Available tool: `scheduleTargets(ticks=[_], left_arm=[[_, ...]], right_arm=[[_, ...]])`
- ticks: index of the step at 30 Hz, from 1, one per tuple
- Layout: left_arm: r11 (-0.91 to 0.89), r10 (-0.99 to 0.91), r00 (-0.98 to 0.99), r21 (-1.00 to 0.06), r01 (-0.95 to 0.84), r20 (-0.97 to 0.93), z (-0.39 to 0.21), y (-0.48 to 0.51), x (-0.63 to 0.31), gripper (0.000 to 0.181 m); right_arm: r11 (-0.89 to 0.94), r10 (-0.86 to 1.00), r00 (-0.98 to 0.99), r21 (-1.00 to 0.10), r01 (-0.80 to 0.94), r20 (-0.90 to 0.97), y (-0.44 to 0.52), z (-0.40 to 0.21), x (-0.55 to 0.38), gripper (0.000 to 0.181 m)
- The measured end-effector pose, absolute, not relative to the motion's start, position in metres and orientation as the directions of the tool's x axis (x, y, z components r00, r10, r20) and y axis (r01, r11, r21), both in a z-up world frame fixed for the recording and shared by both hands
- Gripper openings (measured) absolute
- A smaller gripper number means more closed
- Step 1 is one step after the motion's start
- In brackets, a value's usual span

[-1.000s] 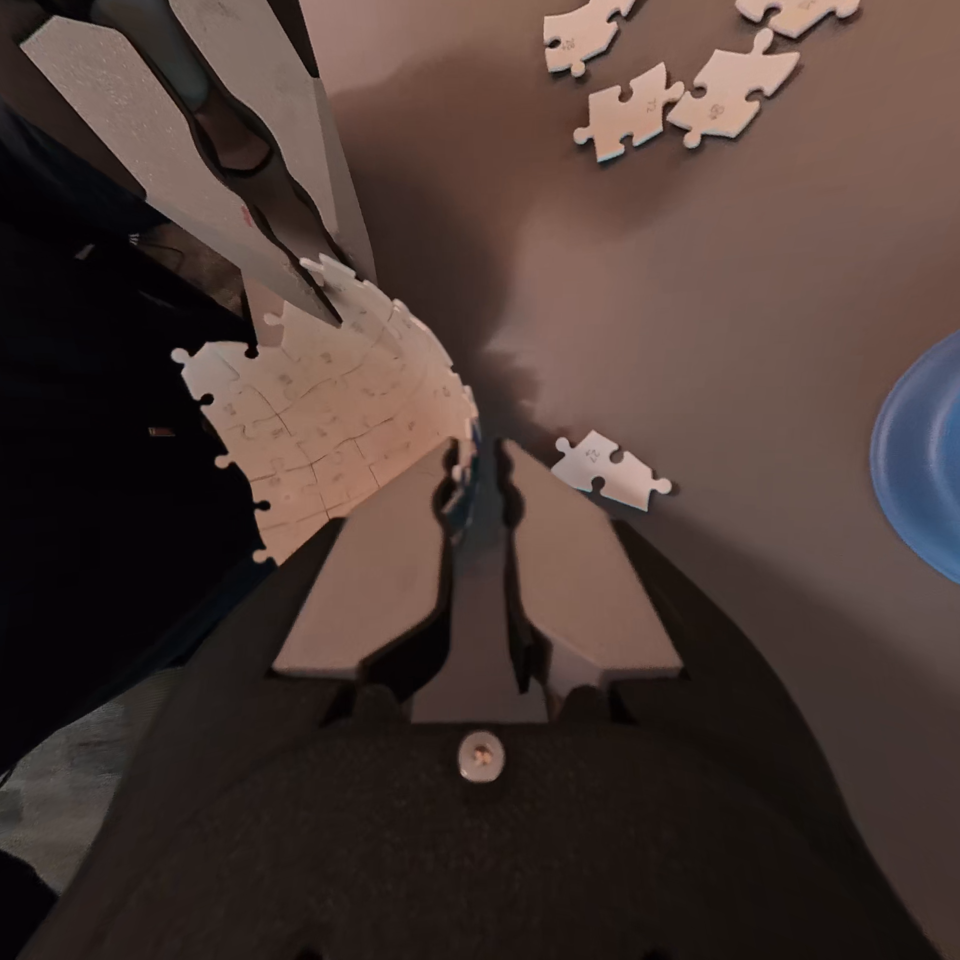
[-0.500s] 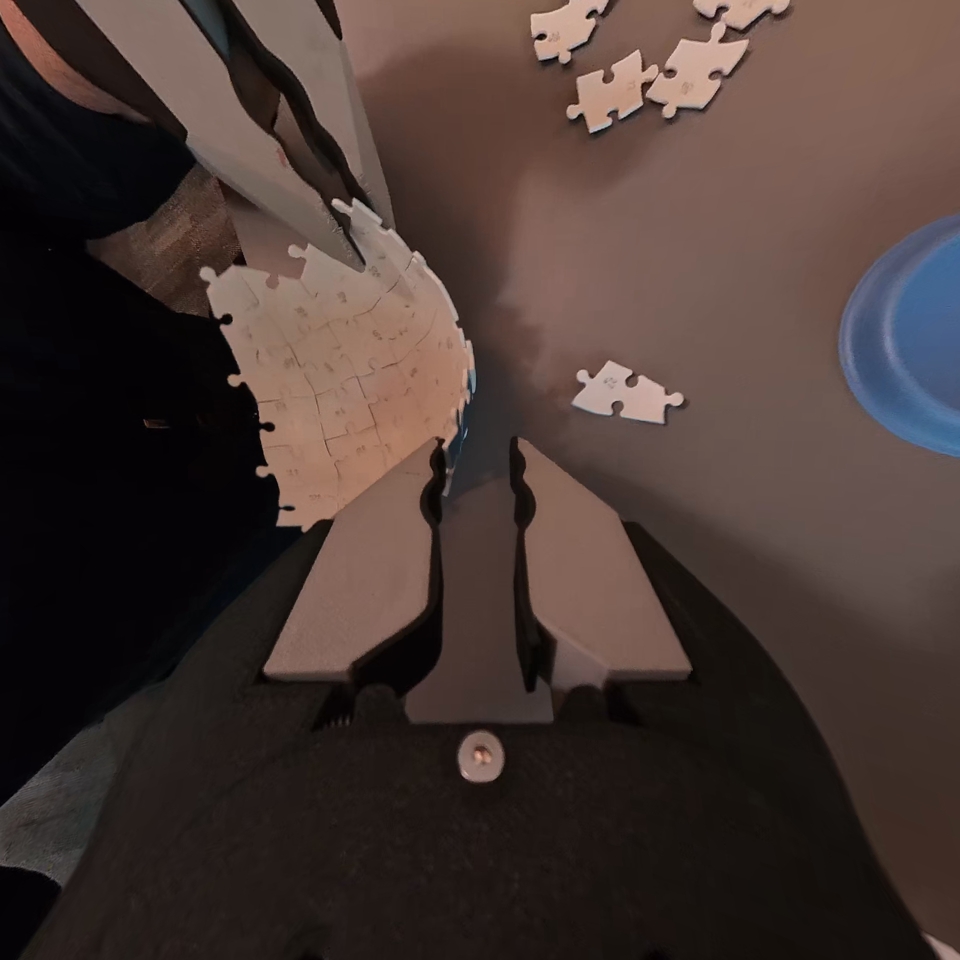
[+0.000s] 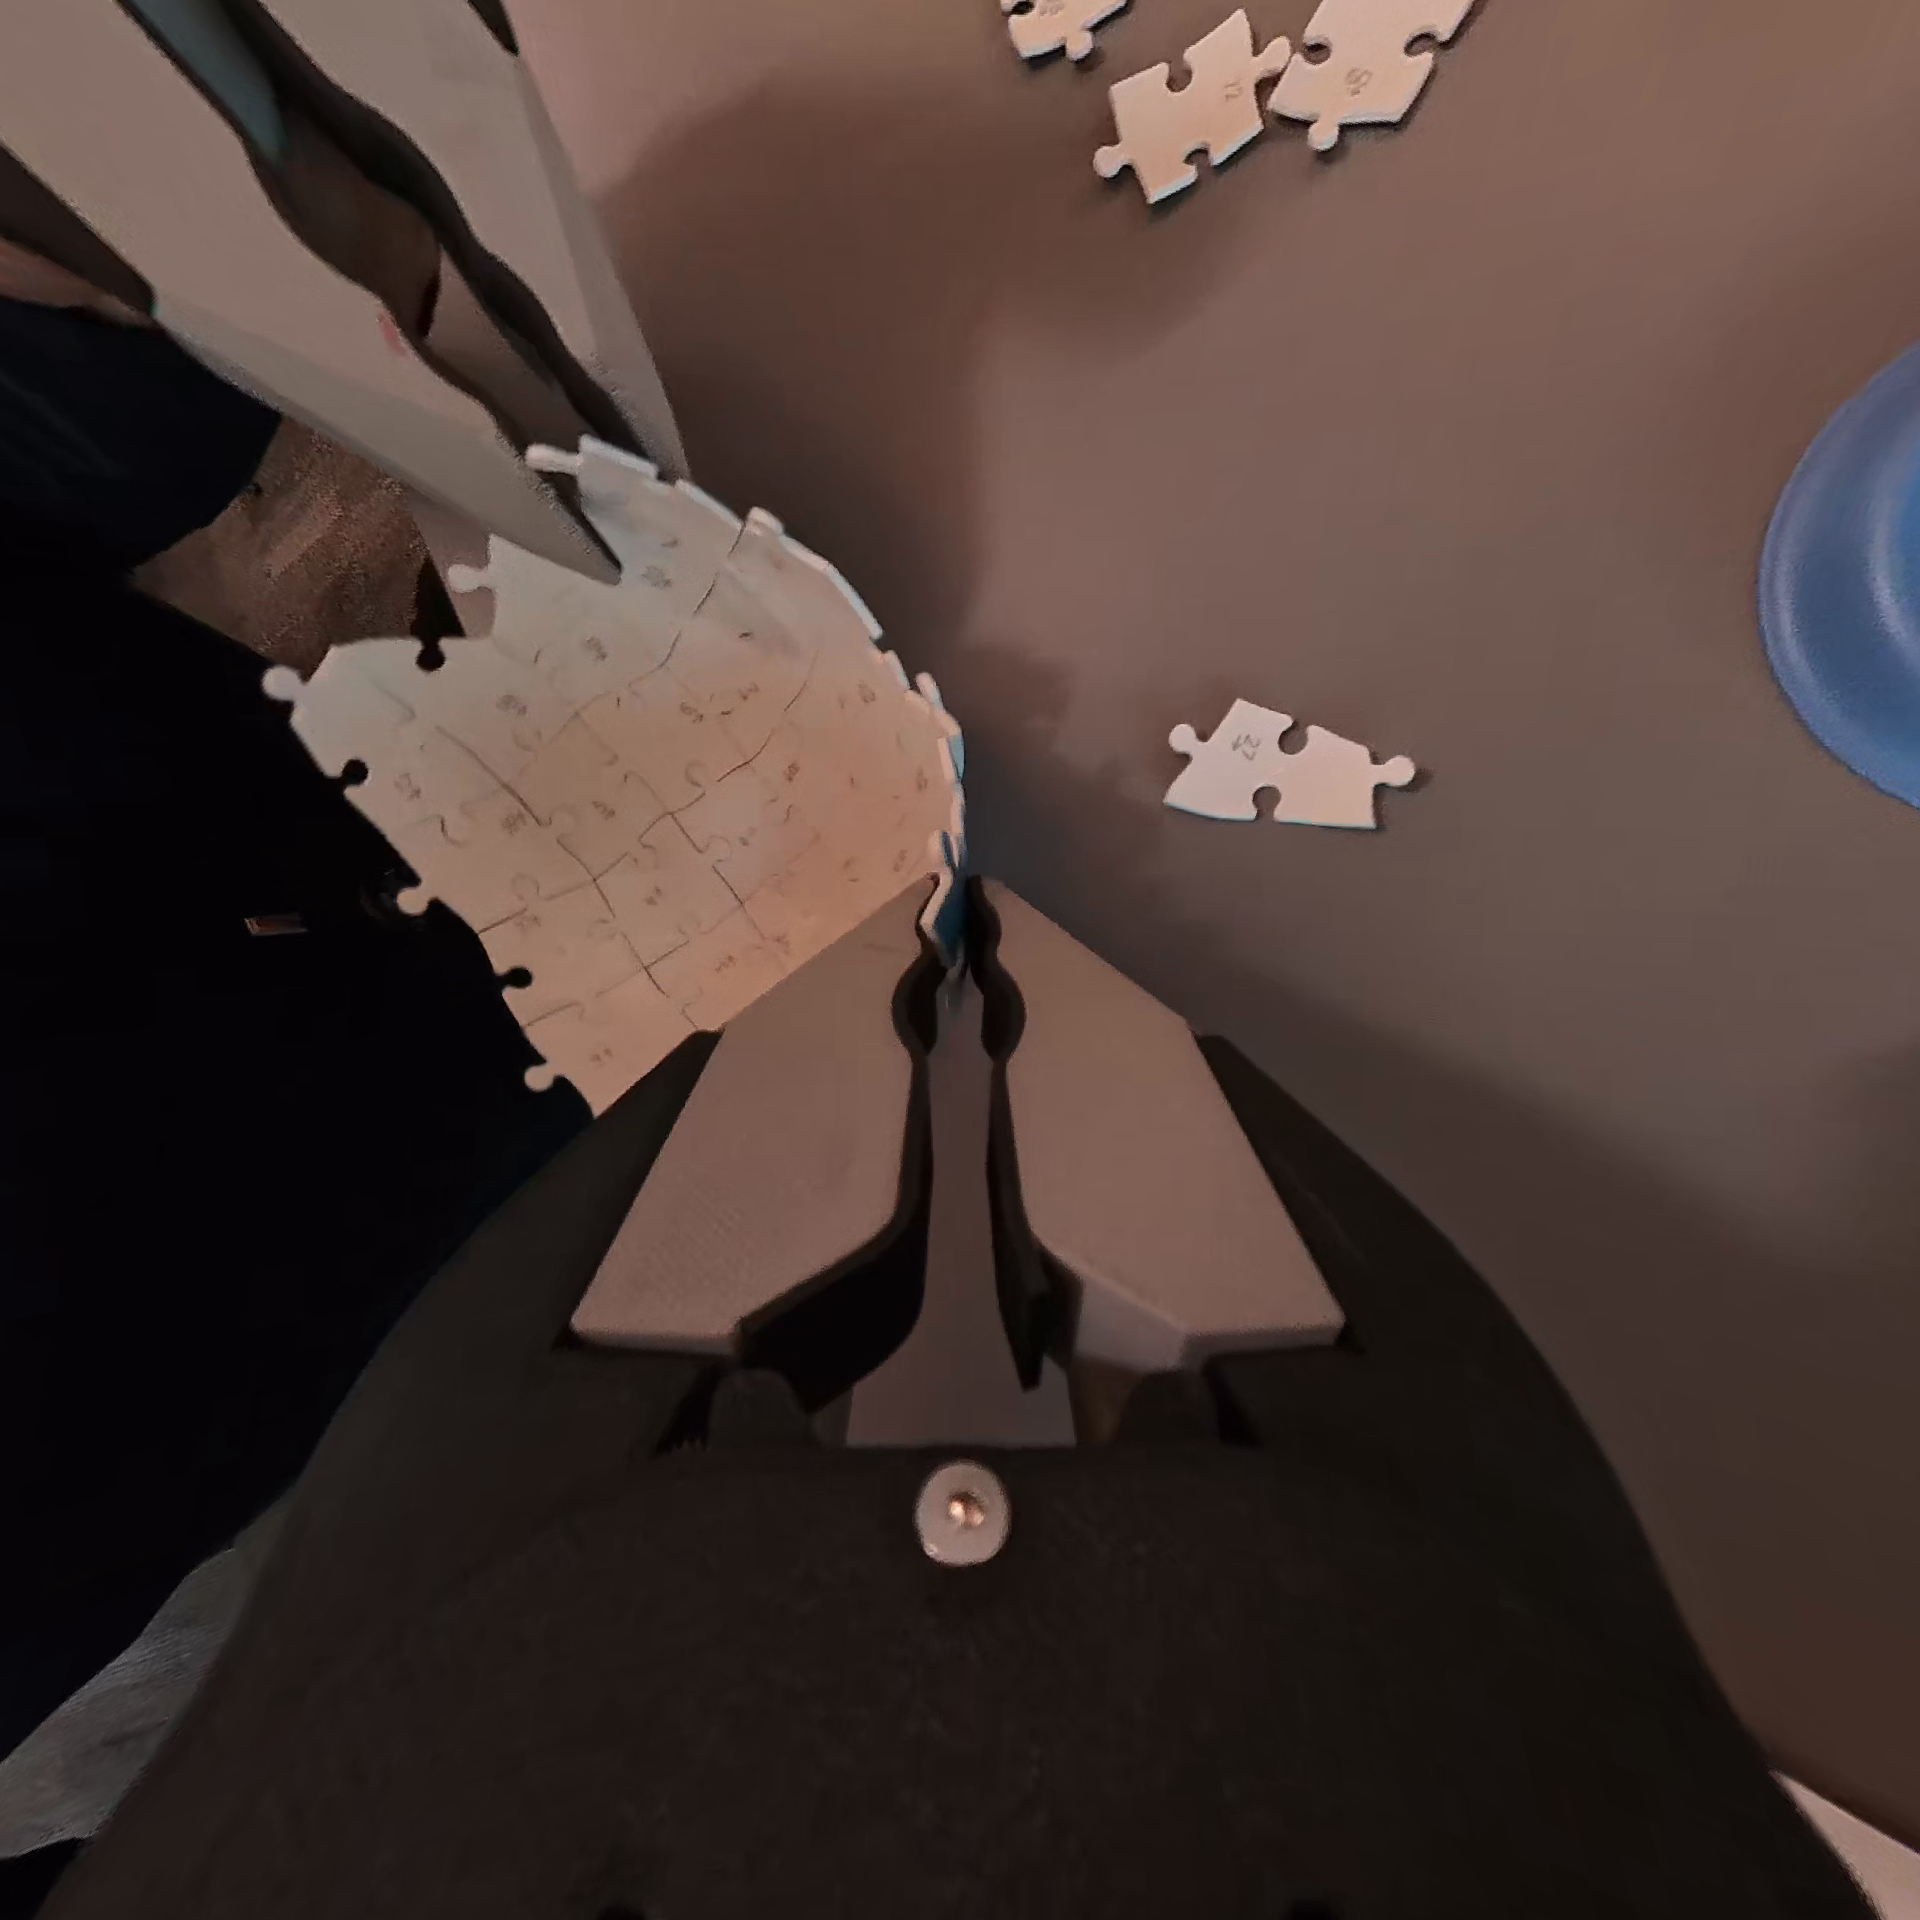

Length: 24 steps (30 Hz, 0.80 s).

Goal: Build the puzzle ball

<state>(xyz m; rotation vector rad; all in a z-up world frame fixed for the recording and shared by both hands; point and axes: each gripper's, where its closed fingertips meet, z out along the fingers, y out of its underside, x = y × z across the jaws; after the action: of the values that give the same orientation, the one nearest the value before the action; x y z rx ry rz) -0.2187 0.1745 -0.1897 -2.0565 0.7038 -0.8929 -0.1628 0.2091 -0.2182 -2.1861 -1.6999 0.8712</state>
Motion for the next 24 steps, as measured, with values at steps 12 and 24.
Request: scheduleTargets(ticks=[12, 24], left_arm=[[-0.562, -0.711, 0.594, -0.812, -0.156, 0.378, -0.19, 0.175, -0.224, 0.011], [-0.57, -0.714, 0.583, -0.804, -0.166, 0.386, -0.194, 0.177, -0.224, 0.011]], right_arm=[[-0.361, 0.884, 0.127, -0.482, 0.798, -0.45, 0.213, -0.226, -0.174, 0.0], [-0.315, 0.897, 0.128, -0.408, 0.857, -0.424, 0.213, -0.23, -0.174, 0.0]])
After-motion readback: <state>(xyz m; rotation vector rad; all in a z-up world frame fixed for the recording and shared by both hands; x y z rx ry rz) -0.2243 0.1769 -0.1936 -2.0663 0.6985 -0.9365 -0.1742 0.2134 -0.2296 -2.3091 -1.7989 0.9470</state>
